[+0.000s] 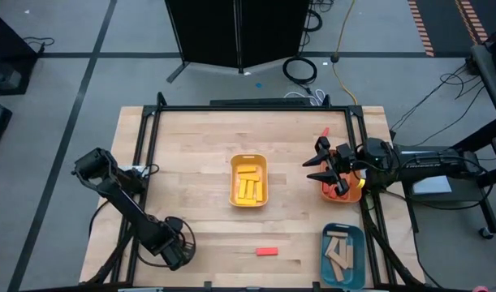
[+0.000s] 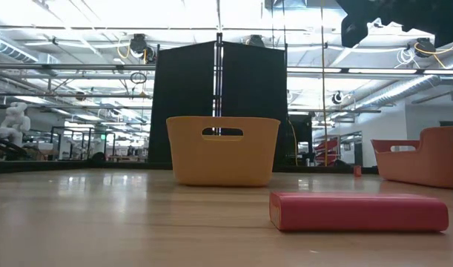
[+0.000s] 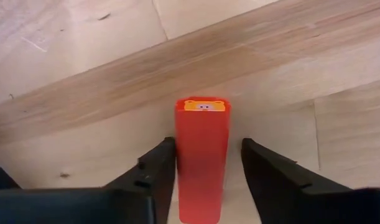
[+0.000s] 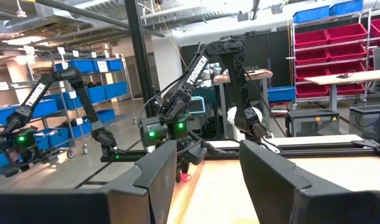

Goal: Sort blocks
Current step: Put the orange wooden block into the orange bin

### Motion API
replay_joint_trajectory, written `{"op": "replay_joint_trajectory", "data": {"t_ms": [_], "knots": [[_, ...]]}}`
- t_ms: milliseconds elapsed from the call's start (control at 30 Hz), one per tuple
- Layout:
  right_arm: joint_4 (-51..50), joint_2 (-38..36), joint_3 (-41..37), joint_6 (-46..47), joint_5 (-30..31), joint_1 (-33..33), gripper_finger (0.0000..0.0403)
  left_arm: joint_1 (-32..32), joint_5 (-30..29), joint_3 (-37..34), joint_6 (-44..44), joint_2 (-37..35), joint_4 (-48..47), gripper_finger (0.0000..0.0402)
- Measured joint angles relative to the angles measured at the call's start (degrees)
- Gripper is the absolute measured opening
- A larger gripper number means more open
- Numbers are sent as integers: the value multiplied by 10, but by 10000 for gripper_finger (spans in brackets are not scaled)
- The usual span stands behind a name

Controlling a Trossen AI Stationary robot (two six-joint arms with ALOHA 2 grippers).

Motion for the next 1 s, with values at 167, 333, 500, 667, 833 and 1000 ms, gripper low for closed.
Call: {"op": "replay_joint_trajectory", "data": {"t_ms": [167,333,500,667,833,1000], "knots": [[0,0,0,0,0,0,169,0,6,0,22,0,0,118],[0,0,0,0,0,0,169,9,7,-2,49,-12,-4,86],[0,0,0,0,0,0,169,37,-43,-2,89,-56,-23,82],[0,0,0,0,0,0,169,88,-144,-2,159,-116,-26,80],[-16,0,0,-9,0,0,169,167,-255,-2,293,-164,13,79],[-28,0,0,-32,0,0,169,273,-348,-1,498,-176,145,79]]}}
